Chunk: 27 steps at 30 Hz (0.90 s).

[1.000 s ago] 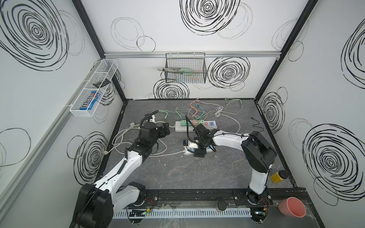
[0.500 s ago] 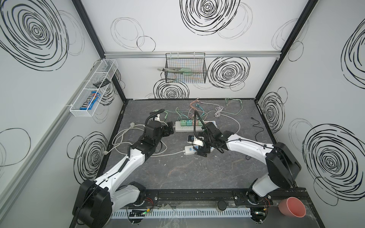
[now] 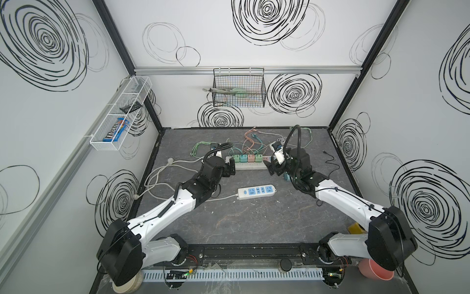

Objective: Insert the plug

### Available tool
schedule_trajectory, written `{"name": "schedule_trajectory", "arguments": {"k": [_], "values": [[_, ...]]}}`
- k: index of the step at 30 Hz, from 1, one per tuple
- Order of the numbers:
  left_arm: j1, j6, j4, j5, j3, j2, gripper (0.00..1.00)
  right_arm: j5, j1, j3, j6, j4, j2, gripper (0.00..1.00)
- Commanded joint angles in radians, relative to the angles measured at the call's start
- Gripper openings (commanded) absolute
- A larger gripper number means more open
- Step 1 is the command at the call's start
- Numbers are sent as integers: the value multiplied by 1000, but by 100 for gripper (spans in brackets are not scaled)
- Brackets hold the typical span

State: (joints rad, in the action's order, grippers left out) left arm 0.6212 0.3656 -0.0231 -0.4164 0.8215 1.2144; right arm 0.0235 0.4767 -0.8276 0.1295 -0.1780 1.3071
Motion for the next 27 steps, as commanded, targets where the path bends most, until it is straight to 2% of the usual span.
{"name": "schedule_trajectory", "arguments": {"k": [1, 5, 7, 11, 14, 16, 20, 23, 27], "values": [[9, -28, -34, -47, 36, 21, 96, 26, -71, -6, -246, -59, -35, 97], [12, -28, -36, -51, 32, 23, 96, -67, -217, 103, -466, -193, -93, 97], [12, -29, -37, -51, 30, 23, 96, -145, -306, 123, -562, -191, -82, 97], [12, -34, -34, -57, 27, 23, 96, -150, -435, 32, -715, 67, 30, 100], [12, -37, -34, -58, 24, 24, 96, -271, -502, -54, -724, 246, 141, 96], [11, -37, -36, -55, 21, 23, 96, -289, -505, -89, -723, 309, 199, 96], [9, -35, -37, -49, 17, 27, 96, -339, -499, -89, -728, 310, 251, 94], [6, -34, -38, -43, 11, 29, 96, -423, -491, -89, -712, 285, 284, 82], [3, -36, -38, -30, 16, 38, 96, -461, -466, -141, -659, 309, 361, 53]]}}
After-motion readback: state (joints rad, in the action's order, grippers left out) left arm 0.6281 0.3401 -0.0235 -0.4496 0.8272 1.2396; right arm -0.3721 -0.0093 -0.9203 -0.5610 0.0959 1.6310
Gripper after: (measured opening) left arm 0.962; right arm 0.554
